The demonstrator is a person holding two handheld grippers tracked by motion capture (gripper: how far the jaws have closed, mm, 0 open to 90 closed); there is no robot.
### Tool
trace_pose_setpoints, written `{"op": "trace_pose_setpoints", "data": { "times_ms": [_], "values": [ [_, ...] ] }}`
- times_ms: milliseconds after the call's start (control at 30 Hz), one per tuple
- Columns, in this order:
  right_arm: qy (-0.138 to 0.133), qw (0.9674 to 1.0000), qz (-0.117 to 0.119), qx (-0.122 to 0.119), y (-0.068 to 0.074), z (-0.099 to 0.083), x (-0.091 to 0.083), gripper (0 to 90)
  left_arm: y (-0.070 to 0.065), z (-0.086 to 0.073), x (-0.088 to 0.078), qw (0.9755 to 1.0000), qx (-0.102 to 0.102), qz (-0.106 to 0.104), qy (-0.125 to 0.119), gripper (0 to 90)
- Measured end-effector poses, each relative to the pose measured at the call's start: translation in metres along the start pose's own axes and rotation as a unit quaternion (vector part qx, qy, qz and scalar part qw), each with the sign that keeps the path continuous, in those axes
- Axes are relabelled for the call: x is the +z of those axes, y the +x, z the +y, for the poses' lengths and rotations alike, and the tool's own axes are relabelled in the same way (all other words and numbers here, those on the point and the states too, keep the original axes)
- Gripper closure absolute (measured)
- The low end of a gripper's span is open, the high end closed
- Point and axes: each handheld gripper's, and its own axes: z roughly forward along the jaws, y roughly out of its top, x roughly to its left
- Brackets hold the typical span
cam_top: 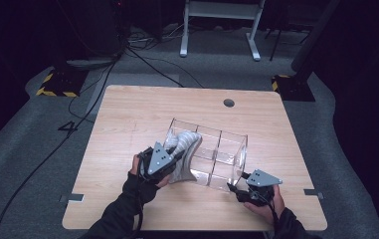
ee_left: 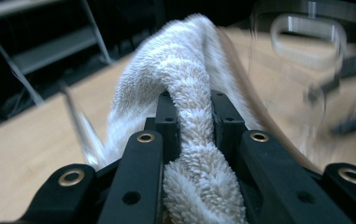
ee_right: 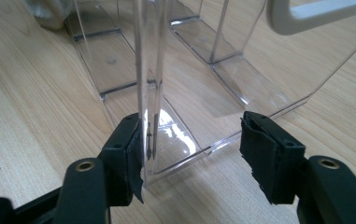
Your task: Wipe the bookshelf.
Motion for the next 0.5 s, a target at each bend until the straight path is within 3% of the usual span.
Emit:
{"op": "trace_pose_setpoints", "data": {
  "times_ms": [100, 133, 200, 367, 500],
  "values": [
    [0.0, 1.0, 0.001, 0.0, 0.0, 0.0, 0.0, 41.7, 0.004, 0.009, -0.008, 0.9994, 0.003, 0.022, -0.028, 76.9],
    [0.0, 1.0, 0.002, -0.001, 0.0, 0.0, 0.0, 41.7, 0.004, 0.009, -0.009, 0.9993, 0.007, 0.025, -0.025, 76.9],
    [0.002, 1.0, 0.002, -0.001, 0.0, -0.001, 0.0, 41.7, 0.004, 0.005, -0.007, 0.9994, 0.013, 0.029, -0.015, 76.9],
    [0.002, 1.0, 0.003, -0.001, 0.0, 0.0, 0.0, 41.7, -0.003, -0.012, 0.002, 0.9991, 0.029, 0.013, 0.027, 77.0],
    [0.002, 1.0, 0.003, -0.001, 0.001, 0.0, 0.0, 41.7, -0.01, -0.029, 0.01, 0.9969, 0.04, -0.001, 0.067, 77.0]
  ]
}}
